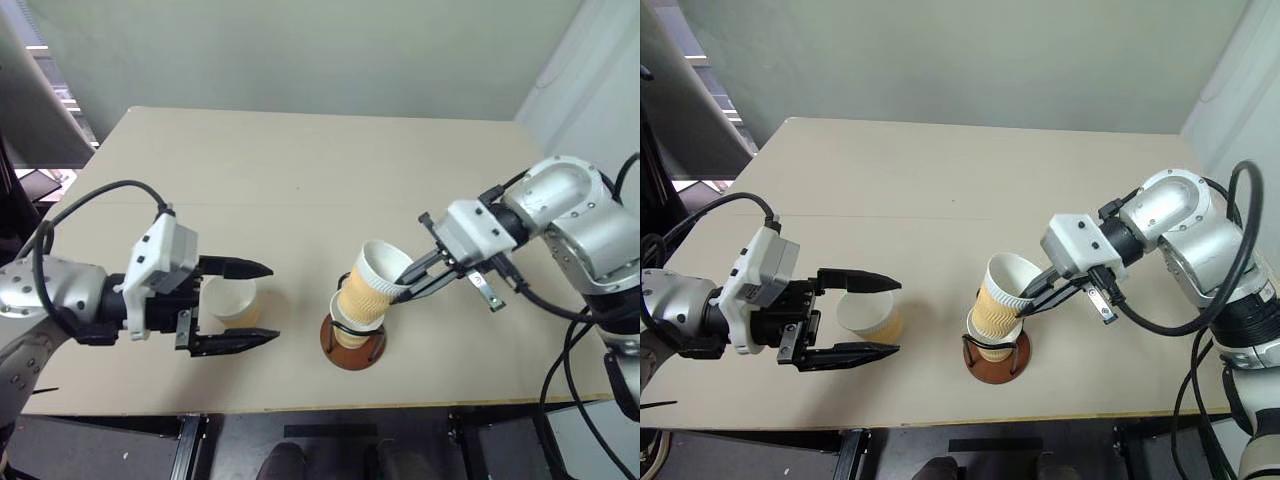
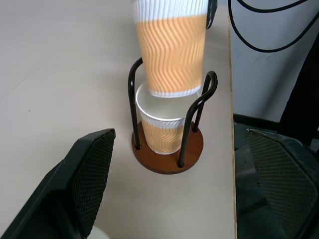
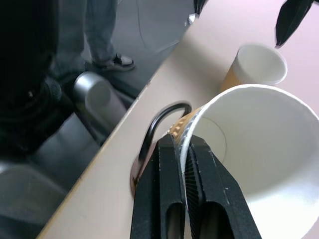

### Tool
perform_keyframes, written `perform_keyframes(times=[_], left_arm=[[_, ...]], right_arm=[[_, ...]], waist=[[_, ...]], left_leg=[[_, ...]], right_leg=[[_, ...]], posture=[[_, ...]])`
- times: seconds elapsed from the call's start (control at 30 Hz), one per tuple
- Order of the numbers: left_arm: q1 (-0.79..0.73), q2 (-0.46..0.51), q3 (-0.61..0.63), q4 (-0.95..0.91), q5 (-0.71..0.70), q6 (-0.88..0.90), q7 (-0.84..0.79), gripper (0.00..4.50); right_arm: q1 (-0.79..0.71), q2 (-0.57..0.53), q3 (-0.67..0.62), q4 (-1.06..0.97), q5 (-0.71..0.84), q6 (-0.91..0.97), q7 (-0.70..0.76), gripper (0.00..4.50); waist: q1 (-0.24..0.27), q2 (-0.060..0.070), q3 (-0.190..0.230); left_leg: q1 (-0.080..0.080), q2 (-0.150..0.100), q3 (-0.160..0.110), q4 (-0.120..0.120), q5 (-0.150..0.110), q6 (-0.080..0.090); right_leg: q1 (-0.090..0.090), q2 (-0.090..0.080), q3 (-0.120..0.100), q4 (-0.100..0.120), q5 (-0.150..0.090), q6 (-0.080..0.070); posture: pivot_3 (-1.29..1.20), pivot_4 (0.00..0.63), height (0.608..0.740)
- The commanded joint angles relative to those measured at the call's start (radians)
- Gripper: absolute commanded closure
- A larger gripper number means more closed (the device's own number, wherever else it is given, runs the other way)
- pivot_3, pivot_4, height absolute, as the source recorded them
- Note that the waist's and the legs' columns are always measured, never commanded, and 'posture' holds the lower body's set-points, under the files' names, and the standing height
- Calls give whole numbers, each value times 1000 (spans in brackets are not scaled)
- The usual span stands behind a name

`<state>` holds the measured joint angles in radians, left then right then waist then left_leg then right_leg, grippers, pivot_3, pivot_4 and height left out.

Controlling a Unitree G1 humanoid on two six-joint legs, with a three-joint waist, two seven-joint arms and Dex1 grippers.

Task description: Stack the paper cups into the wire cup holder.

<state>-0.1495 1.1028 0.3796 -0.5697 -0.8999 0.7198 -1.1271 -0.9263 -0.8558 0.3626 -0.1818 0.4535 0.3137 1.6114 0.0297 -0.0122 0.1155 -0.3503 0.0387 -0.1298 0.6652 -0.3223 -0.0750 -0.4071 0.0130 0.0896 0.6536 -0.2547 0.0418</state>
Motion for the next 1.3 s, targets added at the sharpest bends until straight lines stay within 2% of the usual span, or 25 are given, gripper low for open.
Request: perform_keyframes(times=[0.03, 0.17, 0.27, 0.5, 0.63, 0.67, 0.83, 1.0, 1.27, 1.3], left_arm=[[4, 9, 18, -24, 5, -10, 4, 0], [12, 9, 25, -28, 6, -12, 4, 0], [16, 9, 28, -28, 7, -13, 3, 0], [19, 13, 31, -23, 13, -16, -4, 0], [46, 40, 45, 0, 73, -28, -18, 0], [56, 49, 47, 9, 95, -37, -22, 0], [111, 114, -4, 65, 290, -112, -17, 0], [95, 134, -92, 143, 408, -190, -27, 0], [-11, 121, -276, 229, 512, -268, -77, 0], [-19, 120, -289, 237, 520, -275, -84, 181]], right_arm=[[2, 2, -2, 3, -23, -32, 3, 4402], [5, 22, -6, 1, -52, -43, 3, 4402], [1, 21, -5, -6, -48, -39, 3, 3858], [-4, 21, -10, -15, -50, -32, 3, 1498], [-20, 5, -85, 35, -30, 13, -13, 192], [-19, -2, -114, 58, -13, 28, -19, 42], [62, -64, -414, 140, 266, 238, -24, 42], [218, -125, -624, 7, 456, 418, -129, 42], [355, -130, -747, -179, 573, 499, -321, 42], [361, -135, -757, -187, 585, 504, -333, 8]], waist=[[0, 0, 0], [0, 0, 0], [0, 0, 0], [0, 0, 0], [0, 0, 0], [0, 0, 0], [14, 0, 0], [20, -1, 0], [5, 0, 0], [3, 0, 0]], left_leg=[[0, 0, 0, 0, 0, 0], [0, 0, 0, 0, 0, 0], [0, 0, 0, 0, 0, 0], [0, 0, 0, 0, 0, 0], [0, 0, 0, 0, 0, 0], [0, 0, 0, 0, 0, 0], [-1, 0, -1, 0, 0, 0], [0, 0, -1, -2, 0, -1], [2, -1, 0, 0, 0, -1], [2, -1, 0, 0, 0, -1]], right_leg=[[0, 0, 0, 0, 0, 0], [0, 0, 0, 0, 0, 0], [0, 0, 0, 0, 0, 0], [0, 0, 0, 0, 0, 0], [0, 0, 0, 0, 0, 0], [0, 0, 0, 0, 0, 0], [0, 0, 0, -2, 0, -1], [0, 0, 0, -3, -2, -3], [0, 0, 0, 3, -2, -4], [0, 0, 0, 3, -2, -4]], posture=[[0, 150, 740], [0, 150, 740], [0, 150, 740], [0, 150, 740], [0, 150, 740], [0, 150, 740], [0, 150, 740], [0, 150, 740], [0, 150, 740], [0, 150, 740]])
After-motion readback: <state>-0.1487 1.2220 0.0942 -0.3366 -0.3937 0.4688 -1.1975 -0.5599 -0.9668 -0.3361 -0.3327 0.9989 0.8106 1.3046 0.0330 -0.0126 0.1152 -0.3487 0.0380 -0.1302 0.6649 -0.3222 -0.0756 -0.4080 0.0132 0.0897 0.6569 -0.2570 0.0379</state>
